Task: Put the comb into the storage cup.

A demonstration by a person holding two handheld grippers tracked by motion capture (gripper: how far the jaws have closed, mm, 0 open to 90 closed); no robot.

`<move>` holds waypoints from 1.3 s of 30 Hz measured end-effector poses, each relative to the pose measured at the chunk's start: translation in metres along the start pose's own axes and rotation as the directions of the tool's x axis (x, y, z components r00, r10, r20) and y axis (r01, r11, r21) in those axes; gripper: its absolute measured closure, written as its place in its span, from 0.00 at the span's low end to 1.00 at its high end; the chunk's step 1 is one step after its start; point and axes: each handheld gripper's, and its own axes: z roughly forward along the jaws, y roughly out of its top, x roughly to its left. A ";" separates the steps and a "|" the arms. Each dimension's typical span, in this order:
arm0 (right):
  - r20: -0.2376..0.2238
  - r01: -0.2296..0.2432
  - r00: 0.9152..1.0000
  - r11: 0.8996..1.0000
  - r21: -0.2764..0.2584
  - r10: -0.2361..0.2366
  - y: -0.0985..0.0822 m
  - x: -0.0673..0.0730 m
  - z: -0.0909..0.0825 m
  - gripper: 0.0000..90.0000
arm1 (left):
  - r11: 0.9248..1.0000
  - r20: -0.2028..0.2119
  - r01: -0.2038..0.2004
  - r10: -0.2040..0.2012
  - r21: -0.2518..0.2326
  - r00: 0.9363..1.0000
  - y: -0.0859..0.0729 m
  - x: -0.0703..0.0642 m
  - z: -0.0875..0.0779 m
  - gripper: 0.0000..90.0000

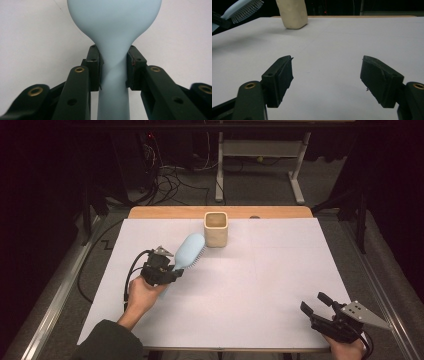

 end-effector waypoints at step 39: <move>-0.076 0.041 0.996 0.999 -0.031 -0.043 0.011 0.024 0.018 0.29 | 0.994 0.074 0.020 -0.013 -0.108 0.997 -0.056 -0.011 -0.028 0.77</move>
